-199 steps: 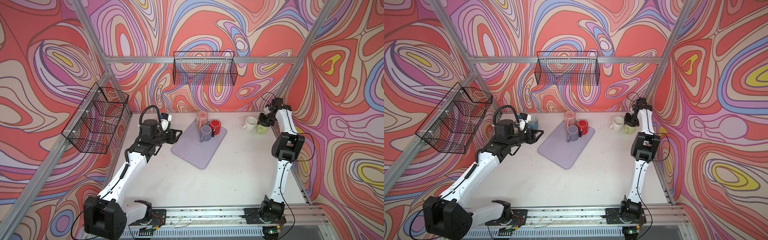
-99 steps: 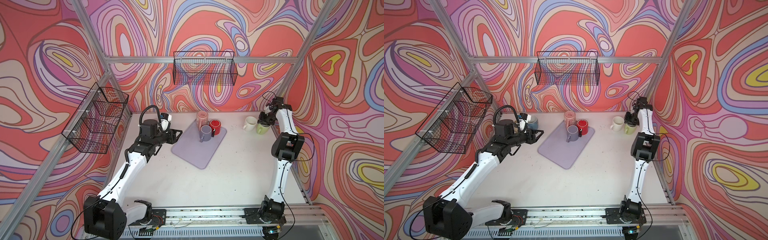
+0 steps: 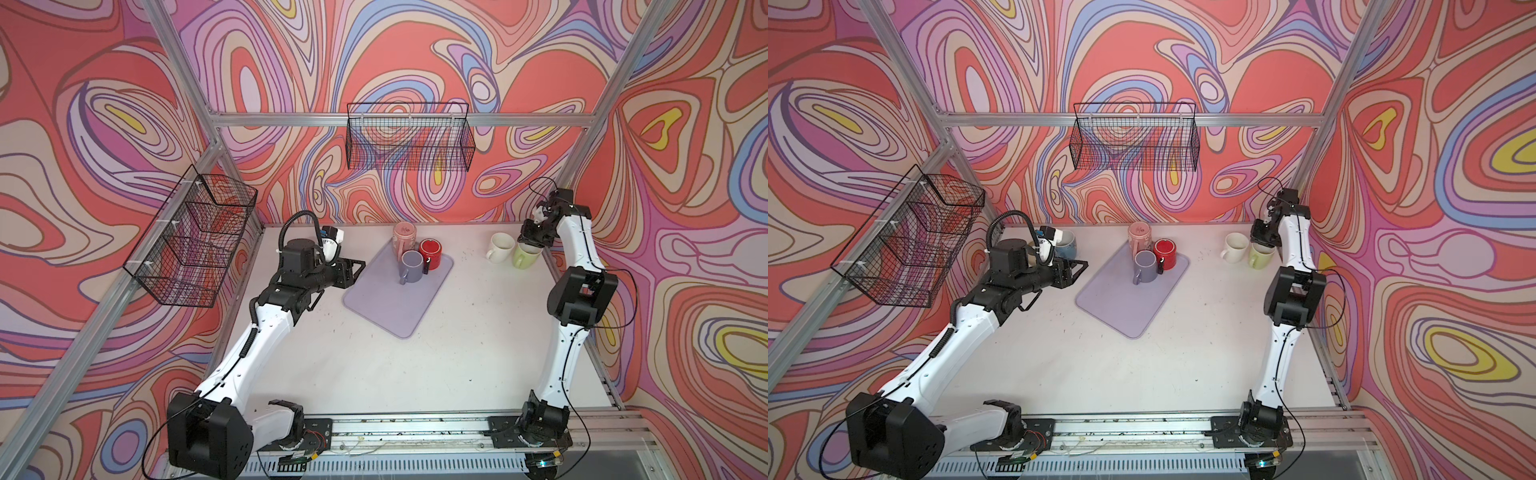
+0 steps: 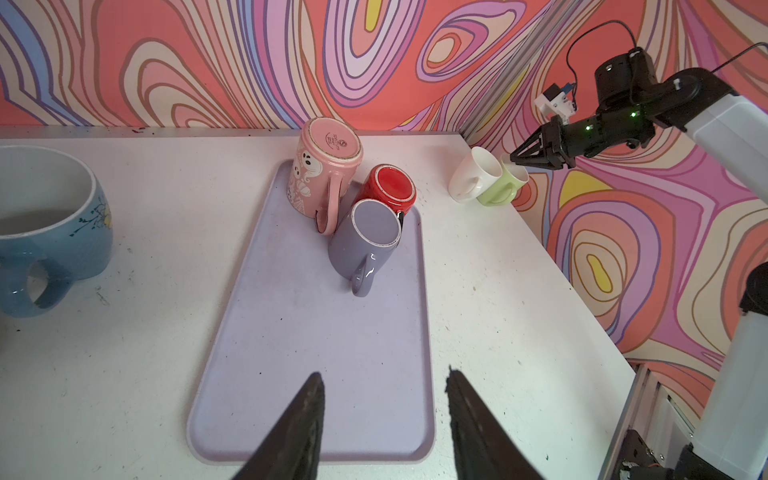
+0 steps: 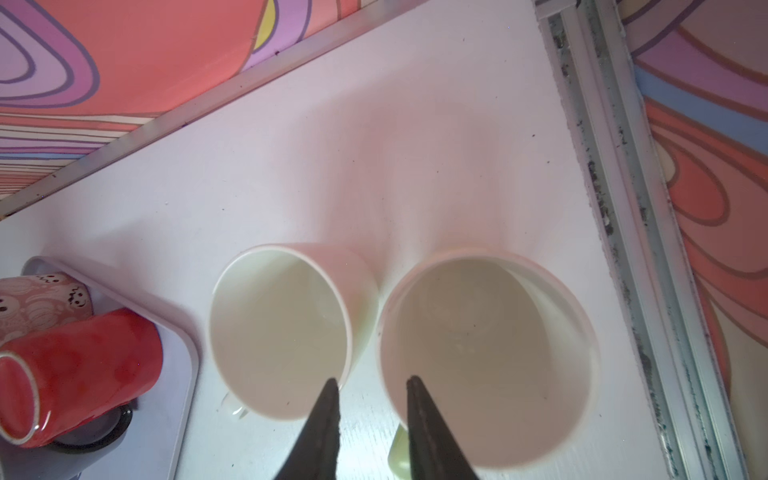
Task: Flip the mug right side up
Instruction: 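Open the right gripper to release the lime green mug, then raise the right gripper toward the tray while the left gripper moves over the grey mug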
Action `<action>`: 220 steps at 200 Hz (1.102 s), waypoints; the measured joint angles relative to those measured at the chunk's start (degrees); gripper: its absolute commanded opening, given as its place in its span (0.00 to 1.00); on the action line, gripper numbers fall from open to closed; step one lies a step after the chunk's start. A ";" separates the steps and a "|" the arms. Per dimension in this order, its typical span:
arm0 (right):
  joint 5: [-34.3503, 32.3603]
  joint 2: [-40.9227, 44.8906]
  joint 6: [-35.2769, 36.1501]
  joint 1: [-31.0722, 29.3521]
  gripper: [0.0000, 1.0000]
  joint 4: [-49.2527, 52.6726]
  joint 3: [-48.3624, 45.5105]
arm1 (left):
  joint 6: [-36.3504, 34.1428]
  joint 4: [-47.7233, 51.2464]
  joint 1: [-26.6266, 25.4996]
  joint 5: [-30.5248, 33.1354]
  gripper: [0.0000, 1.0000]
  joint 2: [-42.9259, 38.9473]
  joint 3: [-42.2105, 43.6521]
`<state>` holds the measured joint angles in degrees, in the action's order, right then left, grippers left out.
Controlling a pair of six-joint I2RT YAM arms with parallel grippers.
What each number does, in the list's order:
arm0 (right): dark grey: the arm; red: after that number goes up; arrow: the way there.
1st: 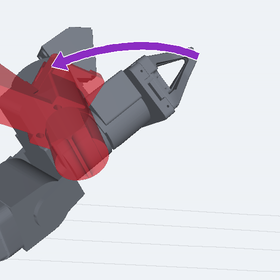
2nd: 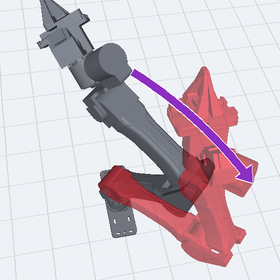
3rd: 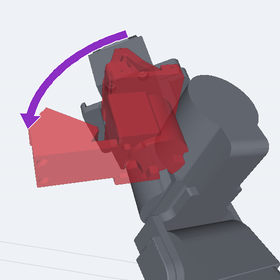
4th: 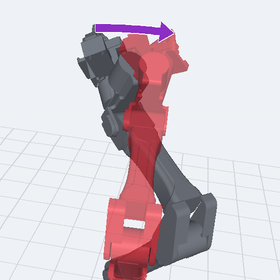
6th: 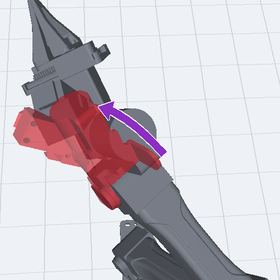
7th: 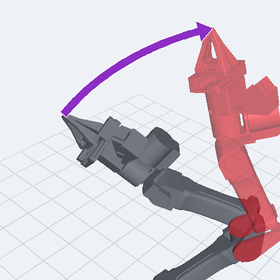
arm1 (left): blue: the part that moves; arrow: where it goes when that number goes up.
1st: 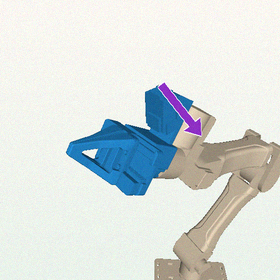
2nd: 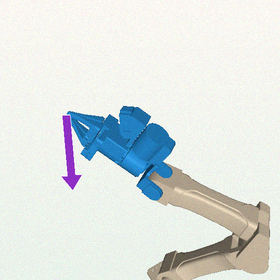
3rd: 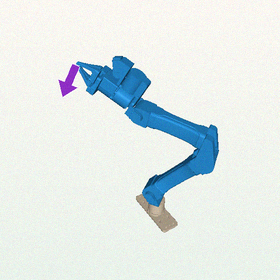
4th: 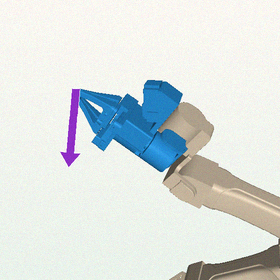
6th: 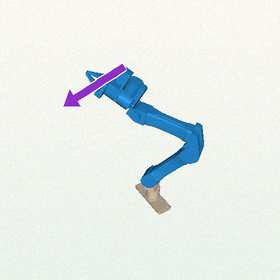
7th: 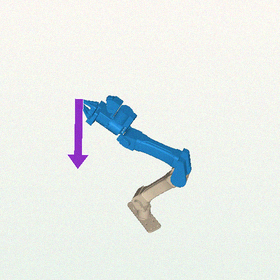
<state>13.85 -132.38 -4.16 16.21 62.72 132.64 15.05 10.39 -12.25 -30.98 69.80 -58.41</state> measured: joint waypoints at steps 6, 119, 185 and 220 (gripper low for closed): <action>0.07 0.87 -0.02 0.00 0.29 -0.24 -0.44 | 0.00 0.00 0.00 -0.11 0.51 0.00 0.02; 3.67 26.64 -3.72 -2.05 0.28 -20.33 -38.93 | -0.37 -0.72 -0.68 0.07 0.51 2.75 0.44; 1.95 44.28 -8.04 -9.97 0.28 -36.37 -63.89 | -3.10 -0.44 -5.68 7.21 0.51 3.50 1.20; 1.60 53.72 -10.10 -11.76 0.28 -42.56 -73.24 | -4.37 0.33 -8.22 10.95 0.52 5.31 1.20</action>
<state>15.44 -78.65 -14.26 4.45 20.16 59.40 10.68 10.72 -20.47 -20.03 75.11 -57.21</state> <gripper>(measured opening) 0.280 0.515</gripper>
